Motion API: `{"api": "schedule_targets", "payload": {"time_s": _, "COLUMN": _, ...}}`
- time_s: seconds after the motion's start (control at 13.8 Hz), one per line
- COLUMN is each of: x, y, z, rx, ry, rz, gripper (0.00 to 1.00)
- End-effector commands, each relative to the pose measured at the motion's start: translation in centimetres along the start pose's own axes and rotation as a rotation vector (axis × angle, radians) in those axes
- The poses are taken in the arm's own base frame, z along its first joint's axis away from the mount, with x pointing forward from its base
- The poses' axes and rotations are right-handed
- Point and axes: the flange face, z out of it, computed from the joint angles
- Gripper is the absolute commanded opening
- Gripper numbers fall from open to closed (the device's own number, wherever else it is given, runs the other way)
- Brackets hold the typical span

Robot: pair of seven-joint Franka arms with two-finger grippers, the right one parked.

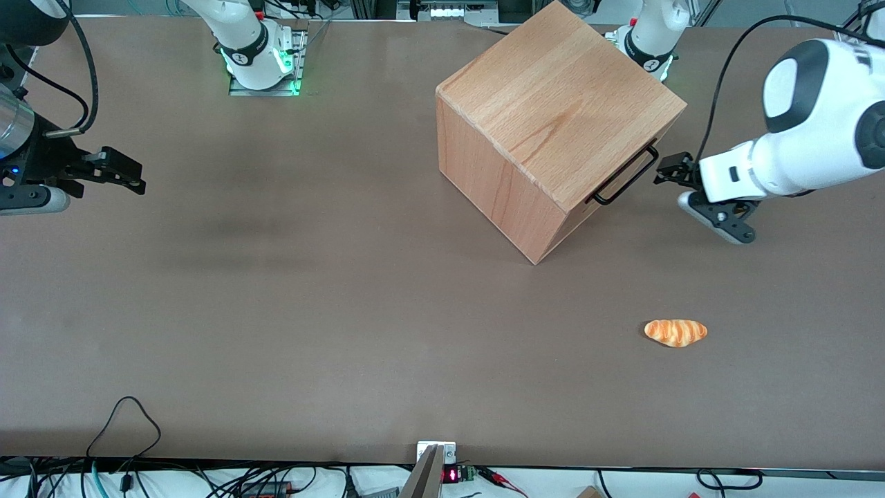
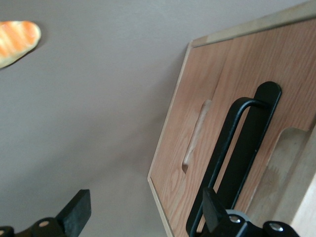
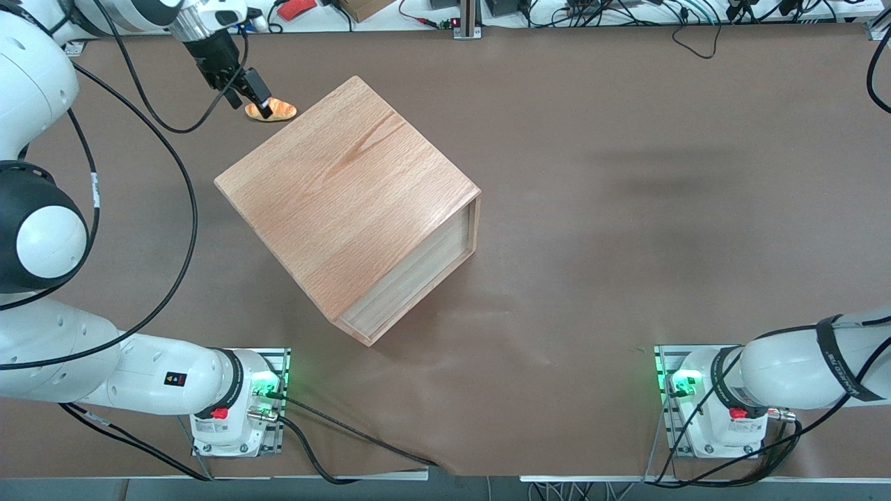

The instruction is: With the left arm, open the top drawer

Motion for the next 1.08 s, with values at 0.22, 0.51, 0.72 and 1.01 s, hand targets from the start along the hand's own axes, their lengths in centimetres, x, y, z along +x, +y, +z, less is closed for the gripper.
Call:
{"api": "schedule_targets", "payload": {"time_s": 0.22, "x": 0.0, "y": 1.1, "z": 2.5, "rx": -0.056, "ry": 0.022, "rz": 0.124, "gripper": 1.0}}
{"api": "schedule_targets", "payload": {"time_s": 0.51, "x": 0.0, "y": 1.5, "z": 3.2, "rx": -0.086, "ry": 0.026, "rz": 0.148, "gripper": 1.0}}
{"api": "schedule_targets", "payload": {"time_s": 0.72, "x": 0.3, "y": 2.1, "z": 3.4, "rx": -0.09, "ry": 0.023, "rz": 0.168, "gripper": 1.0}}
{"api": "schedule_targets", "payload": {"time_s": 1.01, "x": 0.5, "y": 2.1, "z": 4.9, "rx": -0.095, "ry": 0.023, "rz": 0.165, "gripper": 1.0}}
